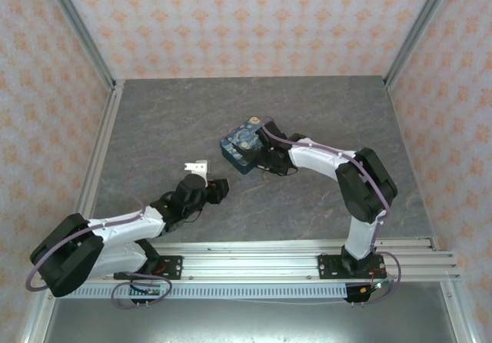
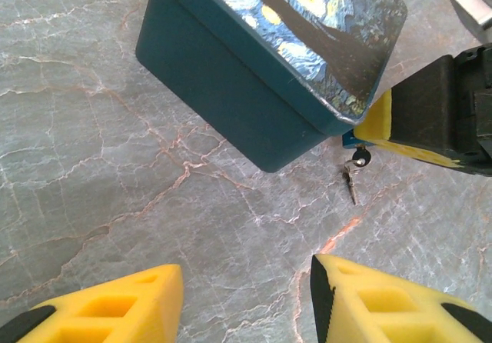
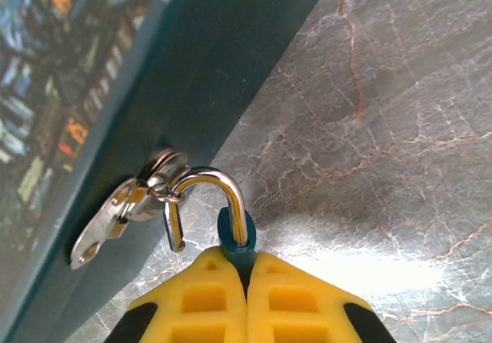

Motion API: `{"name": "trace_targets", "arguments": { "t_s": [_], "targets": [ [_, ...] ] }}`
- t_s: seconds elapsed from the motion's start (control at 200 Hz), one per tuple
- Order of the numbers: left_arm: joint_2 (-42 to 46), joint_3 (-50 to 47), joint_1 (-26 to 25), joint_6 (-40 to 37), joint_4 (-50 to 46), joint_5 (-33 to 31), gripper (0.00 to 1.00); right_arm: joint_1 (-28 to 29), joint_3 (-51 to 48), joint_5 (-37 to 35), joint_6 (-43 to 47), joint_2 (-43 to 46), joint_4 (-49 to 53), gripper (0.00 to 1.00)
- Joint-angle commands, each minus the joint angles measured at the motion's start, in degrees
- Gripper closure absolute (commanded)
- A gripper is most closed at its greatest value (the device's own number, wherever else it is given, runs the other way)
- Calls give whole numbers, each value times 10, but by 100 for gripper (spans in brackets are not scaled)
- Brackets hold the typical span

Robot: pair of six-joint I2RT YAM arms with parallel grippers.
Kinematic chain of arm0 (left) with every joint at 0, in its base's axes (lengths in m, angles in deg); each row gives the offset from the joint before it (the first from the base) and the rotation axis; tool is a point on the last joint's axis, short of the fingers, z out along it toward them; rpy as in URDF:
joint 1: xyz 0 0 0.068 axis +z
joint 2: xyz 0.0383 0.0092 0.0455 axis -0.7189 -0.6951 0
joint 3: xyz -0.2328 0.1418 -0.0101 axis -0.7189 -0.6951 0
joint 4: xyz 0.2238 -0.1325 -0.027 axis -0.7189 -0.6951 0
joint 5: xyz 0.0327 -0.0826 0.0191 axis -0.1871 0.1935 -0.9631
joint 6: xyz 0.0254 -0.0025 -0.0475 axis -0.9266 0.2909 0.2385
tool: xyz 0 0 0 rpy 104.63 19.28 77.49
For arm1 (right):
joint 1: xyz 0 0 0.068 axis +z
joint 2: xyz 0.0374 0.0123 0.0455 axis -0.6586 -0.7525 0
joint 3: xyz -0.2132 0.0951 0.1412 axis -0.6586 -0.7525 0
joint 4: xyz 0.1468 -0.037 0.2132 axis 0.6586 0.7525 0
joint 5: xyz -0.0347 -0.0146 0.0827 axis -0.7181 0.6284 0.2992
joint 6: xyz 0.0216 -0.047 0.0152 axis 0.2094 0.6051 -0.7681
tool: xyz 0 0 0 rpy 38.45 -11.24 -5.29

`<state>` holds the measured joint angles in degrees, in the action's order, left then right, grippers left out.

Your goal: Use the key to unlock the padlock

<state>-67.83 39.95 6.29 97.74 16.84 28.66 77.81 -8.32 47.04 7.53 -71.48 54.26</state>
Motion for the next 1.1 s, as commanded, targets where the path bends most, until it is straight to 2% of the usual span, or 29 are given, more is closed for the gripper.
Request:
{"name": "trace_targets", "arguments": {
  "t_s": [0.0,0.465,0.661,0.856,1.096],
  "targets": [
    [21,9,6,7,-22,-10,52,-6,-19,3,-40,32,-36,100],
    [56,6,8,6,-49,-15,52,-10,-37,6,-79,49,-80,100],
    [63,3,9,7,-56,-16,52,-10,-46,13,-59,44,-82,100],
    [67,1,9,8,-53,-19,51,-10,-100,49,-40,51,-152,100],
    [65,27,13,5,-76,-26,51,-12,-92,41,-24,53,-131,100]
  ]
}}
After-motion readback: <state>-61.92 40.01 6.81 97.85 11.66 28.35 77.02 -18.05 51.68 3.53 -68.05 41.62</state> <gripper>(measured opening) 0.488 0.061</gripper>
